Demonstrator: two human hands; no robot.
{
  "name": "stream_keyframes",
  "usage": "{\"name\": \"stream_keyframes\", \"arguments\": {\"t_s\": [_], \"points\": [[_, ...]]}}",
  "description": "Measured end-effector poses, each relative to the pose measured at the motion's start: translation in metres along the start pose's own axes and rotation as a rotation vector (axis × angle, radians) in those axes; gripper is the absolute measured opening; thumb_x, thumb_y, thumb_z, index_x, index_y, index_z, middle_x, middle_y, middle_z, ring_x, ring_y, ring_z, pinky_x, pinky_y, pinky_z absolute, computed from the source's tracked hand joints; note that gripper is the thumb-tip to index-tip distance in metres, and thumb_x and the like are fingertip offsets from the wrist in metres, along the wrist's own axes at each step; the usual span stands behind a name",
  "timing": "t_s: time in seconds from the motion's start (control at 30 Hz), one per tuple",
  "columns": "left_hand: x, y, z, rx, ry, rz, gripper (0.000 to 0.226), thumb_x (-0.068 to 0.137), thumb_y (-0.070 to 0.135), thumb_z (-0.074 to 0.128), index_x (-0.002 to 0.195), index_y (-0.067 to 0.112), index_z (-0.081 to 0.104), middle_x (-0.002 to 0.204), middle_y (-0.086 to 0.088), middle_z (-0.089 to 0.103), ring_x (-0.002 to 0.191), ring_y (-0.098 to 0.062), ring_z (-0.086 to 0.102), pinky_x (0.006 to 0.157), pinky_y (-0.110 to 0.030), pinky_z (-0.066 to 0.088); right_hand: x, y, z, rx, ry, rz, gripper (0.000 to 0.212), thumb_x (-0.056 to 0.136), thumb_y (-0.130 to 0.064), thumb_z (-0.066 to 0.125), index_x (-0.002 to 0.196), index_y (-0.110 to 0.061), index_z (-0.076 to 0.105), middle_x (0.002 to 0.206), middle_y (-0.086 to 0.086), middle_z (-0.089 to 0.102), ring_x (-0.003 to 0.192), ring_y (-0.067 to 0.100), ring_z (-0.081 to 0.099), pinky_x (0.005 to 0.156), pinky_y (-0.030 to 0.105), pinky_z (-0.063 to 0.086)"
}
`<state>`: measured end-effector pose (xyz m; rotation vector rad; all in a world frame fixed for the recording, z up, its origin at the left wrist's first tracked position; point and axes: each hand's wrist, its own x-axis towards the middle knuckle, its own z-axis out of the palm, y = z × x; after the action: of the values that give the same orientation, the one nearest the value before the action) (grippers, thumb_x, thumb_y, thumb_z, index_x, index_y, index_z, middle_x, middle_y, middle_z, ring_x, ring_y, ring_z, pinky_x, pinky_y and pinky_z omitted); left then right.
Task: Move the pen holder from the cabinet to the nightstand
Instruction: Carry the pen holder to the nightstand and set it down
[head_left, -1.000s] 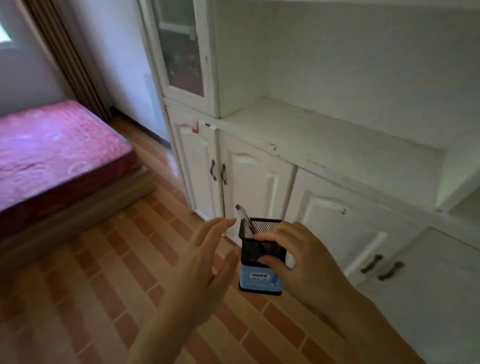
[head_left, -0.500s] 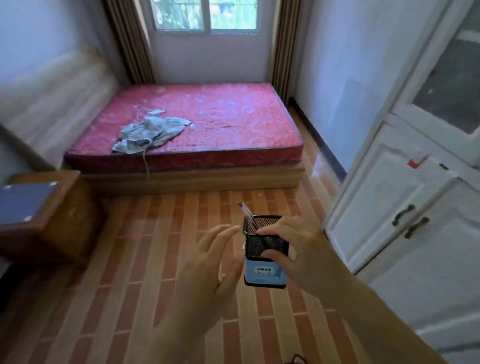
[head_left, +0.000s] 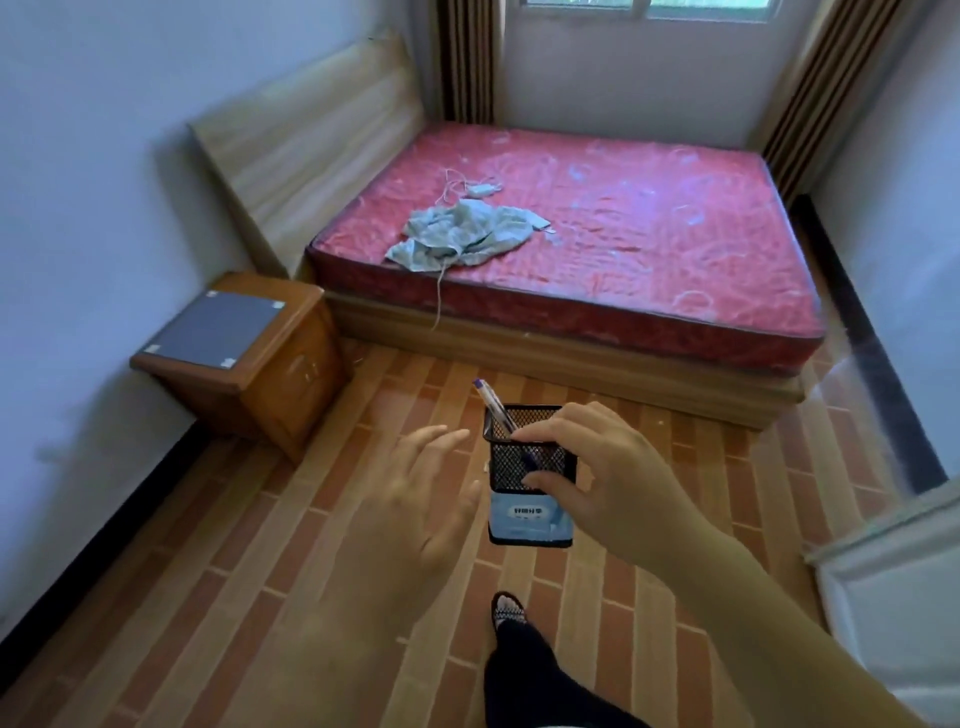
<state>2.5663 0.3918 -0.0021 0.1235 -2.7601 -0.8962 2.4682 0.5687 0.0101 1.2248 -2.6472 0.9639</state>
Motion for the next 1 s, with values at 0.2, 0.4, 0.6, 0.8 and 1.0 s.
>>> {"name": "stream_keyframes", "arguments": {"t_s": [0.2,0.4,0.6,0.8,1.0], "points": [[0.101,-0.043,-0.001,-0.024,0.034,-0.159,0.058,0.082,0.065,0.025,0.131,0.037,0.038,0.138,0.022,0.033,0.126,0.008,0.028,0.104,-0.024,0.032,0.108,0.055,0.022,0.072,-0.078,-0.042,0.036,0.076,-0.017,0.072,0.109,-0.025,0.062,0.098,-0.009,0.062,0.089,0.007,0.048,0.074,0.014,0.039],[0.165,-0.088,-0.018,0.025,0.104,-0.318,0.043,0.089,0.053,0.038,0.131,0.043,0.036,0.138,0.026,0.030,0.125,0.010,0.026,0.100,-0.024,0.036,0.211,0.080,0.062,0.111,-0.183,-0.129,0.037,0.074,-0.016,0.073,0.108,-0.025,0.062,0.099,-0.011,0.062,0.090,0.003,0.044,0.074,0.019,0.042],[0.213,-0.141,-0.043,0.036,0.200,-0.426,0.042,0.090,0.050,0.038,0.131,0.041,0.036,0.140,0.023,0.031,0.121,0.013,0.025,0.088,-0.003,0.023,0.307,0.071,0.102,0.145,-0.294,-0.228,0.038,0.074,-0.019,0.073,0.109,-0.028,0.062,0.102,-0.012,0.062,0.090,0.004,0.046,0.074,0.014,0.041],[0.271,-0.224,-0.066,-0.033,0.201,-0.473,0.044,0.089,0.053,0.037,0.132,0.044,0.032,0.144,0.023,0.028,0.127,0.008,0.025,0.085,-0.008,0.028,0.392,0.070,0.146,0.139,-0.340,-0.245,0.037,0.075,-0.021,0.072,0.109,-0.030,0.061,0.101,-0.013,0.061,0.090,0.001,0.045,0.073,0.009,0.036],[0.349,-0.297,-0.120,0.020,0.131,-0.394,0.045,0.091,0.050,0.036,0.134,0.040,0.033,0.142,0.022,0.031,0.123,0.013,0.022,0.087,-0.004,0.021,0.483,0.066,0.175,0.100,-0.318,-0.198,0.036,0.075,-0.021,0.073,0.109,-0.030,0.061,0.099,-0.014,0.061,0.089,0.006,0.048,0.073,0.011,0.037]]}}
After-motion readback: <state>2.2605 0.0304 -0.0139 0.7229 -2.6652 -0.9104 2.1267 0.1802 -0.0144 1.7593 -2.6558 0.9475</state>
